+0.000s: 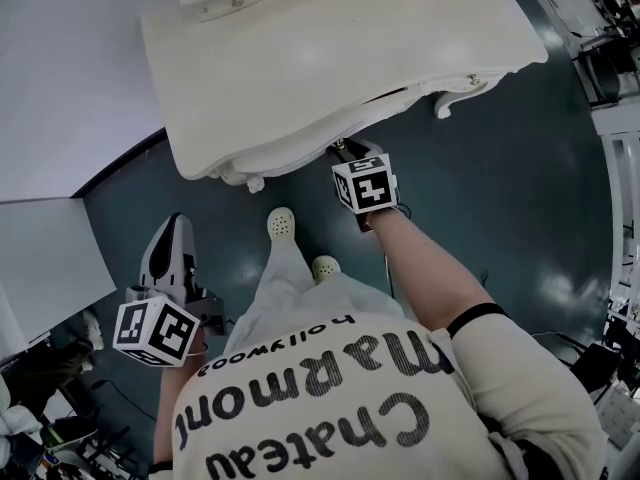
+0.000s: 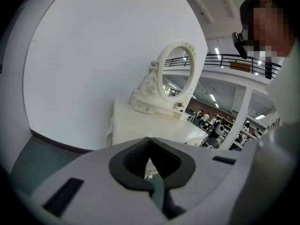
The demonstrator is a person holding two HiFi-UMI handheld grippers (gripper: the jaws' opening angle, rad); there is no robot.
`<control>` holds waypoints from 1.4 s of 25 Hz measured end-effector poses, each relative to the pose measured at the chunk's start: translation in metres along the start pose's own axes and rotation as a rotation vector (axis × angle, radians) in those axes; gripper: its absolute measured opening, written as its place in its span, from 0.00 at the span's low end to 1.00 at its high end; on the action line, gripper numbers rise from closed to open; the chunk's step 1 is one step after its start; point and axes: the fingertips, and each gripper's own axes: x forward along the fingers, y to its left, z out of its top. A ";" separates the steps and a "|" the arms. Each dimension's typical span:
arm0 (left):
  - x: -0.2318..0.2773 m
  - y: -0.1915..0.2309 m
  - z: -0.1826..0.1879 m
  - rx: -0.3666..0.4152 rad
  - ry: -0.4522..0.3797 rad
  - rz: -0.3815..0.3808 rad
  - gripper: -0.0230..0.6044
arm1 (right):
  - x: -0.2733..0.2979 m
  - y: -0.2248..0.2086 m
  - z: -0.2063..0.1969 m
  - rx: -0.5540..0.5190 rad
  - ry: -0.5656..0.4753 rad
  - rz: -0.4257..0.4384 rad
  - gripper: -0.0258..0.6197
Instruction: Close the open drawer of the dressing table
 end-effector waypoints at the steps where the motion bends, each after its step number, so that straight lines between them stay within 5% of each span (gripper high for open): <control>1: 0.000 0.000 -0.001 -0.001 0.000 0.002 0.05 | 0.001 0.000 0.000 -0.004 0.000 0.002 0.28; 35: 0.004 0.022 0.002 -0.031 -0.002 0.051 0.05 | 0.018 -0.005 0.020 -0.010 -0.058 -0.019 0.28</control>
